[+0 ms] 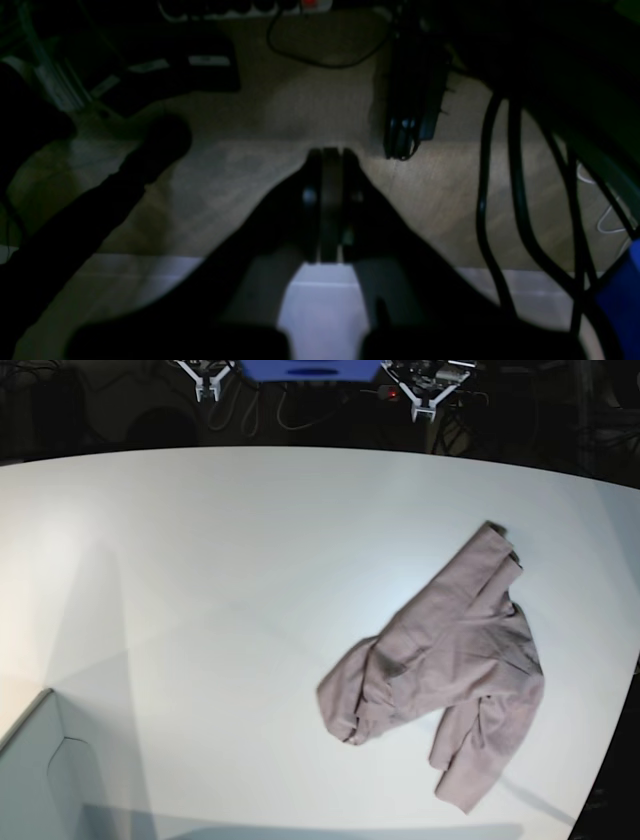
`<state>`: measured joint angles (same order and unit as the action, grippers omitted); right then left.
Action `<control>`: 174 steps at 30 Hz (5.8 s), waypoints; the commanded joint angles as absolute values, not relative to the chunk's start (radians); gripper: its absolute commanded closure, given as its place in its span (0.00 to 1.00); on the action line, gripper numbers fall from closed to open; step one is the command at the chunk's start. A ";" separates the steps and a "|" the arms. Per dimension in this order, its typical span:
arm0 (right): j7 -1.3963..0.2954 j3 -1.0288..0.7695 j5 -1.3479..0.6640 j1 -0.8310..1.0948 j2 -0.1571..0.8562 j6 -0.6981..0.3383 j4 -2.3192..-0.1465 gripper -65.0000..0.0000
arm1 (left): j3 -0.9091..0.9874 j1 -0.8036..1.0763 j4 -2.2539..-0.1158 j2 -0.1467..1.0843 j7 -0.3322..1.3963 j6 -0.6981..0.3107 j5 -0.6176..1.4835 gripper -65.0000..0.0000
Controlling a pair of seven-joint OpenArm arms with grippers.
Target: Layout the t-shirt on the table in an organized manner, then fold the t-shirt properly
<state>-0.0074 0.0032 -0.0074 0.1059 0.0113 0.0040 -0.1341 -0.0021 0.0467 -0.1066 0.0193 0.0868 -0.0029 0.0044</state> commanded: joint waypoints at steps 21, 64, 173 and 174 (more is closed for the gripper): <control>-0.005 0.007 -0.002 0.133 0.015 -0.008 -0.136 1.00 | -0.001 0.056 -0.105 0.019 0.088 0.004 0.007 1.00; -0.174 -0.002 -0.001 1.004 0.133 -0.013 -1.853 1.00 | 0.041 0.877 -1.860 0.139 0.217 0.002 0.031 0.97; -0.476 -0.257 -0.004 0.676 0.088 -0.222 -1.986 0.63 | 0.415 -0.076 -1.125 0.260 0.367 -0.203 0.536 0.33; -0.476 -0.257 -0.004 0.670 0.088 -0.222 -1.986 0.63 | 0.433 -0.096 -1.084 0.260 0.366 -0.209 0.536 0.33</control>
<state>-0.5022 -0.2520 -0.0044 0.6678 0.0803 -0.2142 -1.9705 0.4294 -0.0860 -1.0683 0.2462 0.3866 -0.2077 0.5297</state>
